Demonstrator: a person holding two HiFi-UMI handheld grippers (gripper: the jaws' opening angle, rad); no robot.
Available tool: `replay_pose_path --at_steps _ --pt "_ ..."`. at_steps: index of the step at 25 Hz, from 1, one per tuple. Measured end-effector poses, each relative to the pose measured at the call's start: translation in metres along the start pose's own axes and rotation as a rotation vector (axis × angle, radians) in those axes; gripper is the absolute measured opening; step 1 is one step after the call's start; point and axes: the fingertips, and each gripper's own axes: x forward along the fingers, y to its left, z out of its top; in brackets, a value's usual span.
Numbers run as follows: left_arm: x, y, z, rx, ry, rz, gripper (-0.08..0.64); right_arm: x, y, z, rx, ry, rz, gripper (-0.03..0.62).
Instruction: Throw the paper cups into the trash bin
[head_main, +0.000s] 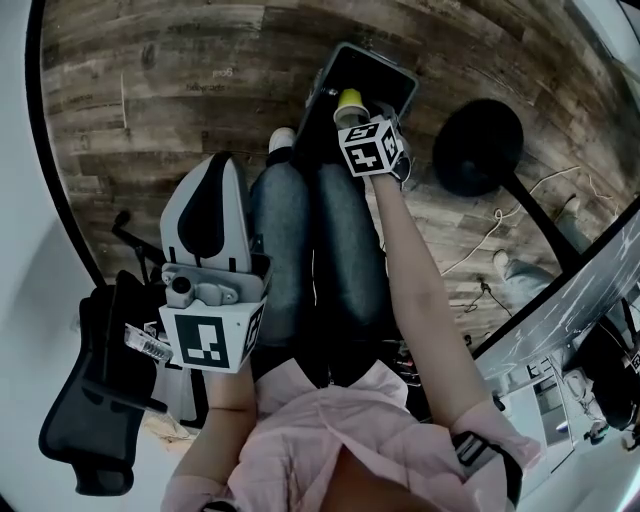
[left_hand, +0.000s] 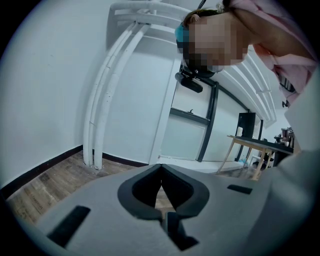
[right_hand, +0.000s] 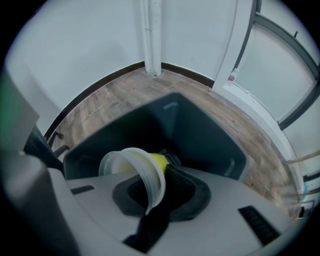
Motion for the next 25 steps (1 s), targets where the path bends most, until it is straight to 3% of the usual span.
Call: replay_pose_path --at_steps 13,17,25 --pt "0.001 0.007 0.004 -0.010 -0.007 0.002 0.015 0.003 0.010 0.005 -0.004 0.020 0.040 0.044" --pt "0.000 0.008 0.005 -0.008 -0.005 0.004 0.015 0.004 0.014 0.004 -0.009 0.030 0.059 0.105" --pt "-0.005 0.004 0.009 -0.013 -0.001 0.014 0.015 -0.005 0.007 0.005 0.022 0.012 0.043 0.094"
